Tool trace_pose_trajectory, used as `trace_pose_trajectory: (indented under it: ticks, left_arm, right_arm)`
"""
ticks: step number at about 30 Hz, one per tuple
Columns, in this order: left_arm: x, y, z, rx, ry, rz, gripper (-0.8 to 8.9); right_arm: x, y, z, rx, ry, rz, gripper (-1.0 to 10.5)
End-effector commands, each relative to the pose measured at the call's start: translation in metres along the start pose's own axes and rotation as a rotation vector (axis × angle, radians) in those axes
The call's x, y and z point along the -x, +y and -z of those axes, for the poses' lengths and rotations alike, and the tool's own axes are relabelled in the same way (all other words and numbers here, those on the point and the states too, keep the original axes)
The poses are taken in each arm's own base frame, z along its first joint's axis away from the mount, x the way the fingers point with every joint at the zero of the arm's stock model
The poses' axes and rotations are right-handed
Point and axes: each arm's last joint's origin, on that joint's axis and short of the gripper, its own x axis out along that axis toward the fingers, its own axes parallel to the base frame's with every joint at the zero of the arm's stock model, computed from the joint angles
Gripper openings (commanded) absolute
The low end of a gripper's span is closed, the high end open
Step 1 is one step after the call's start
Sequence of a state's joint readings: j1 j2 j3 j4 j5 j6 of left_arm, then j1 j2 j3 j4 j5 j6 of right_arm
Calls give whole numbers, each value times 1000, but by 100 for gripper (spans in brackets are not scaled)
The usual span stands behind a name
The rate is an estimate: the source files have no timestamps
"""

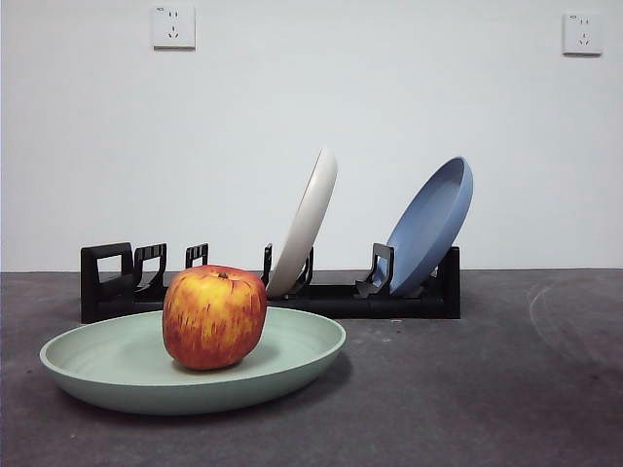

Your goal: Take the green plate from the plate rack,put the plate on the table,take the apple from the table,put the apple in the plate

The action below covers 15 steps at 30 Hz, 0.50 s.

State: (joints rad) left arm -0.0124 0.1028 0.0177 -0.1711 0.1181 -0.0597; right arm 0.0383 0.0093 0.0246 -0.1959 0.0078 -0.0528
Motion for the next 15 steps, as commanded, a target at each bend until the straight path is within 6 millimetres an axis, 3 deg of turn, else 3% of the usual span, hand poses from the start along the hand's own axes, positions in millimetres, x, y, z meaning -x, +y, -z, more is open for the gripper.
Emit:
trace_pose_trajectory:
  ticks: [1,15]
  left_arm:
    - [-1,0,2,-11,3,-2,-4]
    - [-3,1,4,-7,34,-3,-4]
  right_arm:
    - [-1,0,3,4,3,5,0]
    - [-1,0,2,4,0,4,0]
